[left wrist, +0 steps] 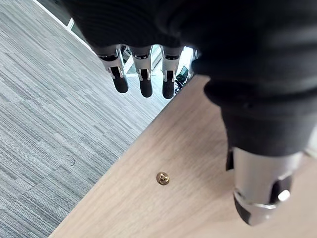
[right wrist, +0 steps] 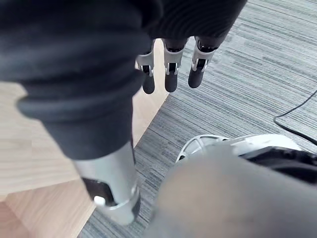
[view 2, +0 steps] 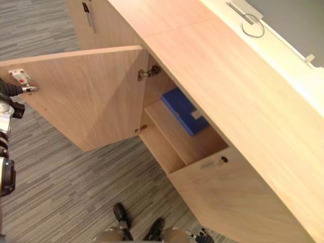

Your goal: Walk over to the cabinet, pick up the folder, carry it to the office cabinet, place the folder inside the office cabinet, then close the office cabinet door

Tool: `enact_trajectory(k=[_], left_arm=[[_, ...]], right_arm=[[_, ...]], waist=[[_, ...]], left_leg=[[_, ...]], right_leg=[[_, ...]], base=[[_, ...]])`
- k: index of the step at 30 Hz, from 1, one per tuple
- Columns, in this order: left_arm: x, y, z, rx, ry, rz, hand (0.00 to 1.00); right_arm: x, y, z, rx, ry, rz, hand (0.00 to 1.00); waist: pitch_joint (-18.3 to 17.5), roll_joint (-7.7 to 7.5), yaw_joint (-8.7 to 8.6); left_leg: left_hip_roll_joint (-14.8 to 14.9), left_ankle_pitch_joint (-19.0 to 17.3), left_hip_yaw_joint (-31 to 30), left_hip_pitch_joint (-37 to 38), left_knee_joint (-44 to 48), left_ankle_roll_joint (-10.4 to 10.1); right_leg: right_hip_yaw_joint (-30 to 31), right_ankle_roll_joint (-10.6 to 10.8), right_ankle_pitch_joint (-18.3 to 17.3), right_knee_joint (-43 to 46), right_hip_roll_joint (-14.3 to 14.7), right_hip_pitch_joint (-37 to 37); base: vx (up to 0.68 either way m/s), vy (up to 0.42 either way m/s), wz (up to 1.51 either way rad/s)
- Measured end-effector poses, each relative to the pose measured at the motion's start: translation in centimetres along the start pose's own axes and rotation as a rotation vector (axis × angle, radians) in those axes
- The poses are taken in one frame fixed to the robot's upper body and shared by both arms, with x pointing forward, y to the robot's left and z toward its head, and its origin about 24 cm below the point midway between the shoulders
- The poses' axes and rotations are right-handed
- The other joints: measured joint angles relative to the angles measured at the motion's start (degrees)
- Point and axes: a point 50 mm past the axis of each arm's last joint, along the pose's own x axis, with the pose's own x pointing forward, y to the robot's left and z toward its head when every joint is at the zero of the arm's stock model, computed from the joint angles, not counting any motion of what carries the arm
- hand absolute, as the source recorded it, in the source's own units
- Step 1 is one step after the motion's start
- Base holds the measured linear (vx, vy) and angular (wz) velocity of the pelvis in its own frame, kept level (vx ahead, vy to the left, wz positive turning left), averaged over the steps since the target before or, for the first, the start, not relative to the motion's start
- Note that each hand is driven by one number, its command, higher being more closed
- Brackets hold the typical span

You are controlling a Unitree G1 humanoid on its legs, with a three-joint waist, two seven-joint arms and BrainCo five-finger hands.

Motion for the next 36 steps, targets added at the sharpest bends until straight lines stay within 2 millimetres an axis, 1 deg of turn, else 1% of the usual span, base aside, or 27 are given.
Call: enact_trajectory(k=[1, 4, 7, 8, 9, 12, 14, 16, 17, 18, 19, 20, 21, 22, 23, 24, 25, 27, 28, 29, 30, 31, 32, 33, 34, 35, 36], left_arm=[[0.0, -0.5, 0.5, -0.018, -0.019, -0.035, 0.0], [-0.3, -1.7, 1.4, -0.014, -0.075, -0.11, 0.0], [-0.6, -2.8, 2.1, -0.015, -0.113, -0.162, 0.0], [-0.8, -3.5, 2.1, -0.018, -0.126, -0.188, 0.0], [-1.0, -3.8, 2.0, -0.015, -0.129, -0.198, 0.0], [-2.2, -5.9, 0.4, -0.003, -0.141, -0.272, 0.0], [-4.0, -7.9, -1.1, -0.001, -0.161, -0.349, 0.0], [-7.5, -12.1, -2.5, -0.049, -0.181, -0.522, 0.0], [-8.7, -13.4, -2.7, -0.068, -0.189, -0.578, 0.0], [-11.3, -15.8, -3.1, -0.114, -0.203, -0.7, 0.0], [-14.7, -18.2, -3.0, -0.15, -0.246, -0.857, 0.0], [-16.6, -19.5, -2.6, -0.179, -0.275, -0.945, 0.0], [-20.6, -22.0, -1.3, -0.264, -0.325, -1.133, 0.0], [-23.7, -24.0, -0.3, -0.338, -0.345, -1.281, 0.0], [-25.3, -24.7, 0.6, -0.378, -0.374, -1.359, 0.0], [-28.5, -25.4, 2.8, -0.483, -0.452, -1.514, 0.0], [-31.1, -25.3, 5.2, -0.603, -0.542, -1.624, 0.0], [-33.2, -24.5, 7.7, -0.752, -0.649, -1.709, 0.0], [-33.6, -24.2, 8.4, -0.8, -0.68, -1.727, 0.0], [-33.7, -24.0, 8.7, -0.834, -0.688, -1.739, 0.0], [-33.8, -24.0, 8.8, -0.844, -0.684, -1.745, 0.0], [-34.0, -24.1, 8.5, -0.855, -0.666, -1.759, 0.0], [-34.1, -24.2, 8.1, -0.861, -0.643, -1.764, 0.0], [-34.3, -24.4, 7.6, -0.874, -0.618, -1.766, 0.0], [-34.5, -24.8, 7.4, -0.872, -0.594, -1.772, 0.0], [-35.2, -25.0, 7.0, -0.879, -0.569, -1.792, 0.0], [-35.5, -25.0, 7.0, -0.889, -0.566, -1.802, 0.0]], right_arm=[[0.0, 0.0, 0.0, -0.008, -0.001, 0.002, 0.0], [0.0, 0.0, 0.2, -0.042, -0.003, 0.012, 0.0], [0.1, 0.0, 0.3, -0.062, -0.006, 0.023, 0.0], [0.1, 0.1, 0.5, -0.09, -0.01, 0.031, 0.0], [0.2, 0.1, 0.7, -0.094, -0.014, 0.034, 0.0], [0.3, 0.4, 1.4, -0.109, -0.03, 0.041, 0.0], [0.4, 0.3, 1.7, -0.153, -0.036, 0.046, 0.0], [0.4, 0.0, 1.8, -0.166, -0.039, 0.039, 0.0], [0.4, 0.0, 1.9, -0.169, -0.04, 0.037, 0.0], [0.5, -0.1, 2.0, -0.172, -0.044, 0.034, 0.0], [0.5, -0.2, 2.2, -0.176, -0.052, 0.032, 0.0], [0.5, -0.3, 2.3, -0.179, -0.053, 0.03, 0.0], [0.6, -0.4, 2.7, -0.192, -0.059, 0.025, 0.0], [0.7, -0.5, 3.3, -0.211, -0.072, 0.022, 0.0], [0.8, -0.5, 3.6, -0.221, -0.079, 0.022, 0.0], [0.9, -0.4, 4.1, -0.228, -0.085, 0.02, 0.0], [1.0, -0.5, 4.4, -0.233, -0.091, 0.016, 0.0], [1.0, -0.6, 4.5, -0.234, -0.096, 0.016, 0.0], [1.0, -0.7, 4.5, -0.236, -0.097, 0.013, 0.0], [1.0, -1.0, 4.5, -0.24, -0.096, 0.007, 0.0], [1.0, -1.2, 4.5, -0.242, -0.096, 0.003, 0.0], [1.0, -1.5, 4.5, -0.247, -0.094, -0.003, 0.0], [1.0, -1.3, 4.1, -0.256, -0.081, 0.002, 0.0], [1.0, -1.5, 4.3, -0.278, -0.082, 0.005, 0.0], [1.0, -1.6, 4.4, -0.288, -0.084, 0.003, 0.0], [1.0, -1.4, 4.3, -0.306, -0.081, 0.01, 0.0], [1.0, -1.2, 4.2, -0.32, -0.078, 0.02, 0.0]], waist=[[0.08, -0.05, 0.62], [0.23, 0.1, 1.39], [0.25, 0.13, 1.77], [0.25, 0.14, 1.81], [0.27, 0.15, 1.84], [0.31, 0.23, 1.97], [0.51, 0.57, 2.31], [0.66, 1.26, 3.33], [0.75, 1.46, 3.68], [0.74, 1.98, 3.89], [0.7, 2.65, 3.92], [0.6, 3.01, 3.92], [0.44, 3.82, 3.9], [0.4, 5.21, 3.87], [0.42, 5.71, 3.8], [0.16, 6.75, 3.3], [-0.15, 7.61, 2.52], [-0.9, 8.64, 1.85], [-1.24, 9.18, 1.76], [-1.81, 10.09, 1.75], [-2.09, 10.56, 1.73], [-2.57, 11.33, 1.53], [-2.73, 9.44, 1.16], [-2.86, 10.25, 2.39], [-3.02, 10.43, 2.27], [-3.76, 10.96, 2.1], [-4.24, 10.93, 2.04]], left_leg=[[-0.01, 0.01, -0.11, -0.04, 0.0, -0.01], [-0.2, 0.06, -0.84, -0.39, 0.0, -0.08], [-0.56, 0.18, -1.54, -0.84, 0.0, -0.05], [-0.93, 0.2, -1.68, -0.87, 0.0, -0.02], [-1.07, 0.2, -1.68, -0.88, 0.0, -0.02], [-1.87, 0.2, -1.94, -0.96, 0.0, -0.01], [-2.38, 0.16, -2.43, -1.17, 0.0, -0.02], [-3.28, -0.39, -3.28, -1.62, 0.0, 0.44], [-3.53, -0.48, -3.39, -1.62, 0.0, 0.64], [-4.09, -0.67, -3.74, -1.62, 0.0, 0.89], [-4.75, -0.9, -4.06, -1.63, 0.0, 1.2], [-5.04, -1.1, -4.14, -1.65, 0.0, 1.49], [-5.54, -1.53, -4.0, -1.66, 0.1, 2.09], [-5.68, -1.92, -3.45, -1.97, 0.1, 2.57], [-5.68, -2.08, -2.94, -2.14, 0.09, 2.79], [-5.89, -2.24, -2.2, -2.79, 0.1, 2.97], [-6.33, -2.23, -2.12, -2.91, 0.11, 3.04], [-6.41, -2.02, -1.72, -2.78, 0.24, 3.37], [-6.43, -2.11, -1.81, -2.73, 0.28, 3.23], [-6.5, -2.21, -2.43, -2.76, 0.28, 3.08], [-6.58, -2.4, -2.8, -2.77, 0.26, 2.84], [-6.66, -3.62, -3.1, -2.8, 0.06, 2.3], [-7.21, -8.81, -0.55, -3.8, 5.16, 1.21], [-3.79, -11.8, -4.16, -5.08, 15.16, 5.64], [-4.26, -11.56, -4.04, -4.5, 14.93, 5.46], [-4.75, -10.57, -4.12, -3.42, 12.5, 4.26], [-5.07, -9.78, -4.22, -3.14, 11.01, 4.25]], right_leg=[[0.0, 0.0, 0.0, 0.1, -0.02, 0.0], [0.0, 0.0, 0.0, 0.13, -0.15, -0.24], [0.0, 0.0, 0.0, 0.13, -0.44, -0.3], [0.0, 0.02, -0.01, 0.2, -0.84, -0.29], [0.0, 0.02, -0.01, 0.27, -1.0, -0.3], [-0.04, 0.15, 0.03, 0.73, -1.9, -0.36], [-0.3, 0.52, 0.27, 0.78, -2.44, -0.37], [-0.6, 0.7, 0.22, 1.22, -3.31, -0.41], [-0.6, 0.79, 0.17, 1.6, -3.67, -0.45], [-0.61, 0.97, 0.12, 2.22, -4.4, -0.47], [-0.6, 1.04, 0.14, 2.68, -5.1, -0.5], [-0.6, 1.08, 0.15, 2.81, -5.4, -0.53], [-0.6, 1.46, 0.19, 2.97, -6.04, -0.62], [-0.61, 1.5, 0.19, 2.83, -6.26, -1.35], [-0.61, 1.5, 0.19, 2.56, -6.22, -1.91], [-0.61, 1.49, 0.27, 1.44, -6.0, -2.43], [-0.61, 2.55, 1.15, -0.08, -6.04, -2.07], [-0.65, 2.75, 1.49, -1.06, -6.01, -1.83], [-0.73, 2.76, 1.48, -1.16, -5.99, -1.7], [-0.83, 2.76, 1.48, -0.95, -5.92, -1.64], [-0.97, 2.76, 1.47, -0.79, -5.78, -1.64], [-1.65, 2.76, 1.48, -0.67, -5.65, -1.5], [-2.29, 2.47, 1.64, -1.46, -8.79, -1.41], [-2.72, 4.8, 2.72, 3.87, -10.76, -1.59], [-2.36, 4.83, 2.73, 4.33, -11.29, -1.36], [-2.32, 4.64, 3.18, 1.94, -10.59, -1.15], [-2.3, 4.36, 3.72, 0.54, -10.04, -0.96]], base=[[-0.02, 0.0, 0.08], [-0.03, 0.001, 0.14], [-0.03, 0.011, 0.17], [-0.02, 0.017, 0.11], [-0.03, 0.027, 0.08], [-0.04, 0.039, 0.09], [-0.03, 0.039, 0.2], [-0.03, 0.057, 0.31], [-0.03, 0.07, 0.24], [-0.03, 0.081, 0.18], [-0.03, 0.086, 0.17], [-0.04, 0.096, 0.07], [-0.07, 0.129, -0.13], [-0.06, 0.109, -0.28], [-0.07, 0.113, -0.48], [-0.06, 0.104, -0.43], [-0.06, 0.104, -0.39], [-0.05, 0.077, -0.24], [-0.07, 0.051, -0.01], [-0.06, 0.005, 0.18], [-0.06, -0.016, 0.34], [-0.05, -0.012, 0.54], [0.02, -0.058, 0.33], [0.05, -0.033, 0.18], [0.05, 0.005, -0.13], [-0.01, 0.07, -0.03], [-0.01, 0.072, -0.03]])
